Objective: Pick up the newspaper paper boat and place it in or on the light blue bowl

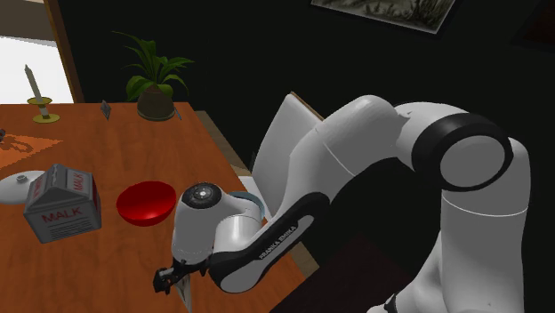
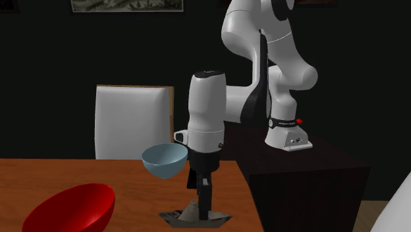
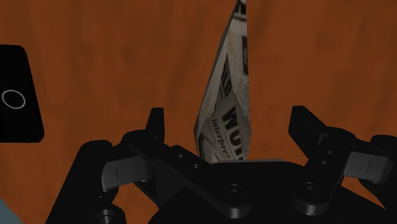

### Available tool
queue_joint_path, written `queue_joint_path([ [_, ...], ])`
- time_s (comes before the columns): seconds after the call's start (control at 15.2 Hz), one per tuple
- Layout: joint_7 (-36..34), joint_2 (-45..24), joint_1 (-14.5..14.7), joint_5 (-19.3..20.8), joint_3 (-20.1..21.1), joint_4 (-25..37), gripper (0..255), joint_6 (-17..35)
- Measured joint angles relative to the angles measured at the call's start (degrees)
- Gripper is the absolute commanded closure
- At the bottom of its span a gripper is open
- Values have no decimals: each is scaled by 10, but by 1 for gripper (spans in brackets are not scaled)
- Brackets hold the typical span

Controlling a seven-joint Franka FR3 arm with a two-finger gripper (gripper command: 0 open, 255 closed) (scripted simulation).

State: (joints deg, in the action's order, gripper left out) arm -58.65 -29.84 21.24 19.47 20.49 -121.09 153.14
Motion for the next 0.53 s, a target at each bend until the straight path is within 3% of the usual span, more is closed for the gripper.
queue_joint_path([
  [0.53, -11, -35, 15, 17, -18, 16, 0, 19],
])
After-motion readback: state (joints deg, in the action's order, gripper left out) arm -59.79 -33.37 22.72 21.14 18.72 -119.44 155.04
